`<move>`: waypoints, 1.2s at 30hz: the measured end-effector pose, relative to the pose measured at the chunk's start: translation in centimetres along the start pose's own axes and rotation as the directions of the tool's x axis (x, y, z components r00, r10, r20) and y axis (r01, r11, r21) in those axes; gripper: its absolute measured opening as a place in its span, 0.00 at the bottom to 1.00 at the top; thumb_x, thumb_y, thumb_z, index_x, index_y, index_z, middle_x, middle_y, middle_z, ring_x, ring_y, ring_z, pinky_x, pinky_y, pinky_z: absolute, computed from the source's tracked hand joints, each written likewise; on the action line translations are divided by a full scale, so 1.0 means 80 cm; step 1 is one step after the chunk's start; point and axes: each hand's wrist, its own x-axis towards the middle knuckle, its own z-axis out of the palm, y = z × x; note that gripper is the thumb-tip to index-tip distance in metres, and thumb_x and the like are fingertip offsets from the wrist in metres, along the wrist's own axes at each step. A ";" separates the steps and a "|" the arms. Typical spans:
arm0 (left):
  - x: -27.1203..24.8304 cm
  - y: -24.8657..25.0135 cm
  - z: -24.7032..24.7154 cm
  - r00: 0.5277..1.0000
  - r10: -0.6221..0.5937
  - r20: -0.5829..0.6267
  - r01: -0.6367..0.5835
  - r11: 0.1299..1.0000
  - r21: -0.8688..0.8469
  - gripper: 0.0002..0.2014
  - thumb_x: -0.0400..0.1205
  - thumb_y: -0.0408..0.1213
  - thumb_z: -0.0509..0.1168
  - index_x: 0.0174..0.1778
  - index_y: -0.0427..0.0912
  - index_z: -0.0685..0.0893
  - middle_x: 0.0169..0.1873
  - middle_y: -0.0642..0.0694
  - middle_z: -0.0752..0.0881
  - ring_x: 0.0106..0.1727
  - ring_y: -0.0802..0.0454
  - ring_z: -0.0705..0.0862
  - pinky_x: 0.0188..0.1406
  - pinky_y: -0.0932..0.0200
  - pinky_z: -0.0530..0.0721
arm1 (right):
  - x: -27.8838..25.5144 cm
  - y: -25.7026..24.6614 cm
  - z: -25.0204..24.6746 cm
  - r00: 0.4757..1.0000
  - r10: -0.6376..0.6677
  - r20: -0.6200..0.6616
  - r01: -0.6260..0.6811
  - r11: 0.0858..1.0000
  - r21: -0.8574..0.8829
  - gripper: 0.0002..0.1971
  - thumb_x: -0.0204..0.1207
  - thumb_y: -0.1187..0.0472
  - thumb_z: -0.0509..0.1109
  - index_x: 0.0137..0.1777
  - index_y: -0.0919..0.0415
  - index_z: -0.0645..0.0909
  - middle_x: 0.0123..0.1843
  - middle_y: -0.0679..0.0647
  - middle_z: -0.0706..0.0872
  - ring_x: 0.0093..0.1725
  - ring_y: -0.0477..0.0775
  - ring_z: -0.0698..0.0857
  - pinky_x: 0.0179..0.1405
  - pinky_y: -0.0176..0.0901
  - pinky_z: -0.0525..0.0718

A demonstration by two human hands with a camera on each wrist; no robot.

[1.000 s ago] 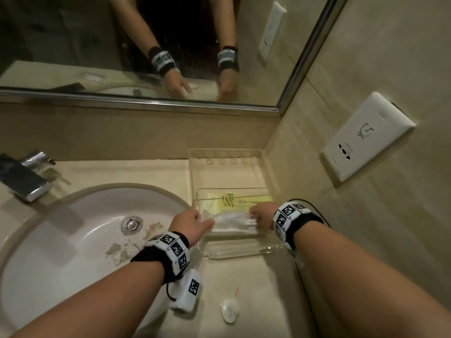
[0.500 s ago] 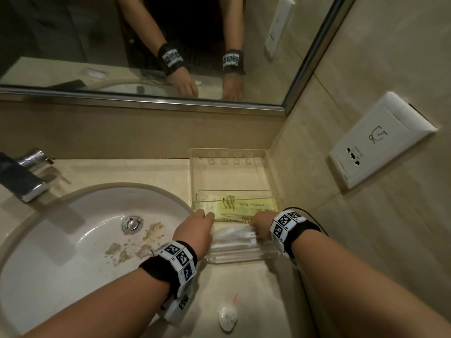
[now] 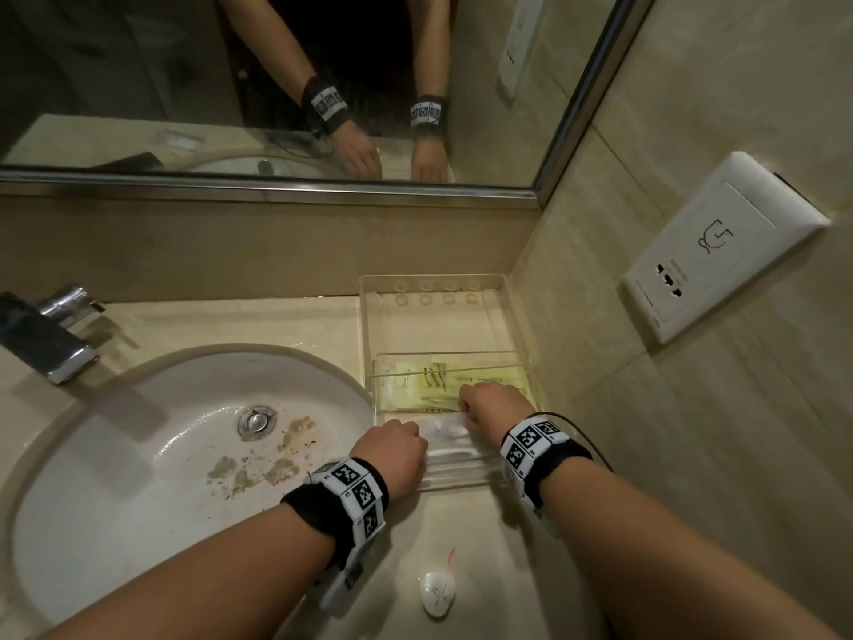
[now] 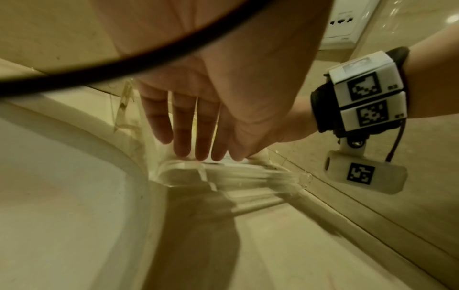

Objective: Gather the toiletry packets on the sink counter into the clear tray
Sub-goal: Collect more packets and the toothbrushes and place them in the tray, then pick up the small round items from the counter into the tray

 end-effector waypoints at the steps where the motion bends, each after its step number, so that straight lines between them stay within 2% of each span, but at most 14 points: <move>1: 0.000 0.001 0.000 1.000 0.005 0.014 -0.005 1.000 0.010 0.15 0.84 0.38 0.55 0.54 0.36 0.86 0.51 0.41 0.82 0.53 0.39 0.81 0.45 0.47 0.79 | -0.003 -0.002 0.000 0.999 -0.019 -0.045 0.017 0.999 -0.028 0.08 0.76 0.64 0.63 0.54 0.60 0.79 0.48 0.58 0.84 0.47 0.62 0.83 0.44 0.49 0.79; 3: 0.000 0.003 0.001 0.999 0.007 0.050 -0.008 1.000 0.022 0.15 0.84 0.38 0.56 0.54 0.36 0.86 0.52 0.41 0.82 0.53 0.39 0.80 0.47 0.46 0.80 | -0.010 -0.003 0.000 0.996 -0.034 -0.079 0.032 0.999 -0.030 0.07 0.76 0.64 0.65 0.53 0.62 0.80 0.49 0.59 0.82 0.49 0.63 0.82 0.45 0.49 0.78; 6: -0.001 0.005 0.001 0.994 0.003 0.106 -0.005 1.000 0.016 0.15 0.84 0.39 0.57 0.55 0.36 0.86 0.54 0.41 0.82 0.53 0.39 0.80 0.49 0.45 0.82 | -0.019 -0.007 0.001 0.998 -0.001 0.069 -0.003 0.999 0.054 0.06 0.78 0.62 0.64 0.50 0.61 0.81 0.49 0.59 0.84 0.47 0.61 0.84 0.45 0.50 0.83; 8: -0.001 0.004 -0.003 0.991 -0.005 0.132 0.010 0.999 -0.044 0.16 0.84 0.41 0.57 0.55 0.35 0.86 0.55 0.39 0.82 0.53 0.39 0.81 0.53 0.44 0.83 | -0.024 -0.008 0.000 0.995 0.017 0.094 -0.026 0.995 0.095 0.06 0.79 0.61 0.63 0.49 0.61 0.81 0.47 0.58 0.85 0.45 0.60 0.84 0.44 0.50 0.84; 10: -0.004 0.002 -0.010 0.996 -0.015 0.088 0.027 0.991 -0.132 0.16 0.84 0.41 0.57 0.57 0.36 0.85 0.57 0.38 0.83 0.55 0.39 0.82 0.58 0.45 0.82 | -0.029 -0.009 -0.002 0.998 0.026 0.050 -0.031 0.993 0.114 0.07 0.79 0.60 0.62 0.49 0.59 0.80 0.45 0.57 0.84 0.43 0.60 0.84 0.40 0.48 0.83; 13: -0.012 -0.001 -0.022 0.997 -0.049 -0.053 0.033 0.964 -0.265 0.17 0.84 0.42 0.59 0.66 0.40 0.81 0.62 0.40 0.83 0.62 0.42 0.82 0.63 0.51 0.80 | -0.041 -0.013 -0.008 0.999 0.035 -0.011 -0.034 0.992 0.122 0.07 0.79 0.57 0.62 0.52 0.58 0.79 0.49 0.57 0.84 0.45 0.60 0.83 0.40 0.47 0.79; 20: -0.044 -0.005 -0.036 0.985 -0.025 -0.173 -0.033 0.946 -0.321 0.15 0.83 0.43 0.61 0.63 0.42 0.82 0.58 0.44 0.85 0.58 0.46 0.83 0.56 0.55 0.79 | -0.091 -0.043 -0.013 0.994 0.061 -0.092 -0.039 0.974 0.221 0.11 0.79 0.53 0.65 0.56 0.59 0.80 0.54 0.56 0.85 0.52 0.59 0.83 0.50 0.53 0.84; 24: -0.065 -0.011 -0.028 0.983 -0.005 -0.182 -0.056 0.943 -0.329 0.14 0.83 0.44 0.61 0.60 0.42 0.83 0.55 0.44 0.87 0.54 0.47 0.84 0.53 0.54 0.81 | -0.127 -0.073 0.003 0.993 0.113 -0.028 -0.102 0.961 0.256 0.12 0.77 0.50 0.69 0.54 0.56 0.80 0.53 0.54 0.85 0.50 0.55 0.83 0.51 0.49 0.84; 27: -0.082 -0.018 -0.019 0.988 -0.001 -0.152 -0.052 0.937 -0.346 0.14 0.83 0.44 0.61 0.60 0.43 0.83 0.54 0.45 0.88 0.52 0.47 0.85 0.53 0.54 0.82 | -0.156 -0.093 0.021 0.987 0.145 0.069 -0.159 0.945 0.287 0.19 0.72 0.45 0.74 0.56 0.55 0.80 0.55 0.52 0.83 0.52 0.53 0.81 0.50 0.47 0.82; 31: -0.099 -0.026 -0.011 0.994 0.011 -0.106 -0.049 0.932 -0.359 0.13 0.83 0.44 0.61 0.59 0.44 0.83 0.53 0.45 0.88 0.53 0.46 0.85 0.55 0.53 0.83 | -0.183 -0.115 0.051 0.966 0.183 0.180 -0.221 0.951 0.219 0.30 0.63 0.38 0.77 0.60 0.54 0.78 0.59 0.53 0.78 0.60 0.56 0.77 0.56 0.52 0.81; 36: -0.113 -0.032 -0.009 0.995 0.034 -0.091 -0.063 0.938 -0.340 0.13 0.83 0.44 0.60 0.58 0.43 0.83 0.53 0.45 0.88 0.53 0.47 0.85 0.53 0.54 0.83 | -0.194 -0.137 0.069 0.956 0.227 0.188 -0.254 0.957 0.140 0.35 0.60 0.34 0.77 0.62 0.56 0.77 0.61 0.54 0.76 0.61 0.58 0.76 0.58 0.55 0.80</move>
